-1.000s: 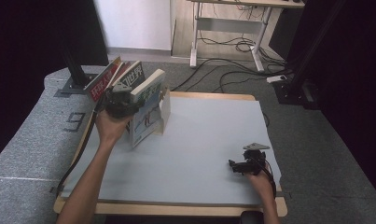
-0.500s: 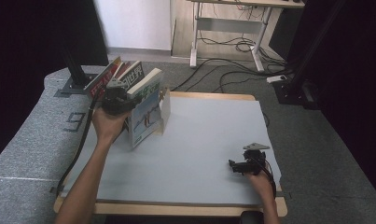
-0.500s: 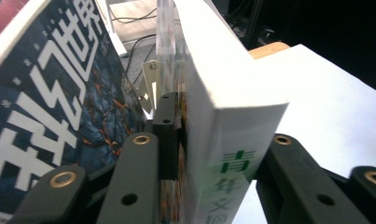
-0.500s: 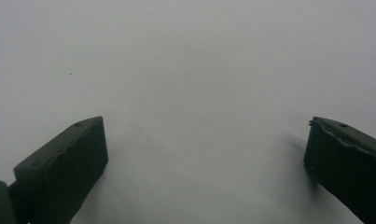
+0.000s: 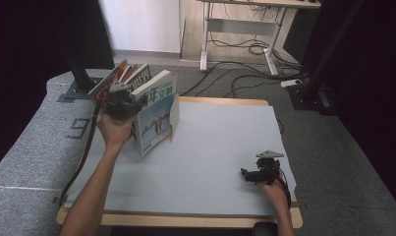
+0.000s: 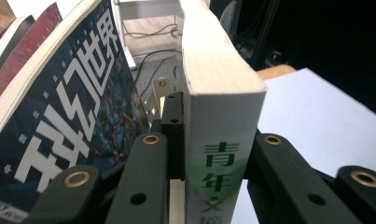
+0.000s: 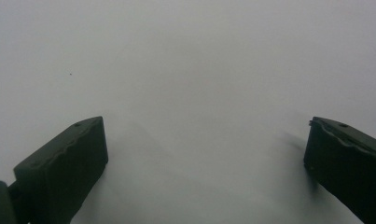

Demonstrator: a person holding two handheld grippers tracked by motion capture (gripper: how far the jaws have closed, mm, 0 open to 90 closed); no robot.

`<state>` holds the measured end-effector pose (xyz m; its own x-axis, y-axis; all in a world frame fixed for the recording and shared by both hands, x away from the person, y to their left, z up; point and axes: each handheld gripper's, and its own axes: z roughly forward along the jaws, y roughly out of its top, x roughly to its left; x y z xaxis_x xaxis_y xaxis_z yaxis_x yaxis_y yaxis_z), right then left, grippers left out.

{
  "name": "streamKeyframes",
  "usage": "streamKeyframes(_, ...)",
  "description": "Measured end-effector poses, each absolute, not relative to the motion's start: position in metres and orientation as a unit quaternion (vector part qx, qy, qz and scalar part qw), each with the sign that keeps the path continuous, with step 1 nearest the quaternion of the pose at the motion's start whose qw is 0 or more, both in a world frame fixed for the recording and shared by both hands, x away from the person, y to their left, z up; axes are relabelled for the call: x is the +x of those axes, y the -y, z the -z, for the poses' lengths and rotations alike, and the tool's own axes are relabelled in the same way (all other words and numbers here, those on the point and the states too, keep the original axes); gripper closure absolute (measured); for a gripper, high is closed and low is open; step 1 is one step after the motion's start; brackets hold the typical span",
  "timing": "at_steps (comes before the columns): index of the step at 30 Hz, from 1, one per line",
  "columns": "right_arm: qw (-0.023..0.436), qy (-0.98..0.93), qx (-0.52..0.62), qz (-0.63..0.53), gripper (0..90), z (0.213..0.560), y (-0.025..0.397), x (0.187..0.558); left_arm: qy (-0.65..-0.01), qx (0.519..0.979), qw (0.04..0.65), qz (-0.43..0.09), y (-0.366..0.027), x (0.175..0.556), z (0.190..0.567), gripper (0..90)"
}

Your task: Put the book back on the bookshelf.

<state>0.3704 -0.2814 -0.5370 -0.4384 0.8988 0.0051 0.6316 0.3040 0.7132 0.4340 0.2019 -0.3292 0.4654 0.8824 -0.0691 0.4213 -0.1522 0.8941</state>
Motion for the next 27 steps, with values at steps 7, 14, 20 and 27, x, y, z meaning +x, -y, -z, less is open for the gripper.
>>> streamKeyframes(7, 0.203, -0.781, 0.49, -0.33, 0.0, 0.537, 0.281, 0.37, -0.468, 0.691, 0.487, -0.259, -0.198, 0.438, 0.329, 74.4)
streamKeyframes(14, 0.203, -0.781, 0.49, -0.33, 0.0, 0.537, 0.281, 0.37, -0.473, 0.678, 0.487, -0.283, -0.191, 0.44, 0.329, 74.3)
streamKeyframes(20, 0.203, -0.781, 0.49, -0.33, 0.0, 0.537, 0.281, 0.37, -0.463, 0.681, 0.482, -0.3, -0.181, 0.443, 0.339, 74.2)
streamKeyframes(27, 0.203, -0.781, 0.49, -0.33, 0.0, 0.537, 0.281, 0.37, -0.441, 0.71, 0.484, -0.26, -0.175, 0.441, 0.342, 73.4)
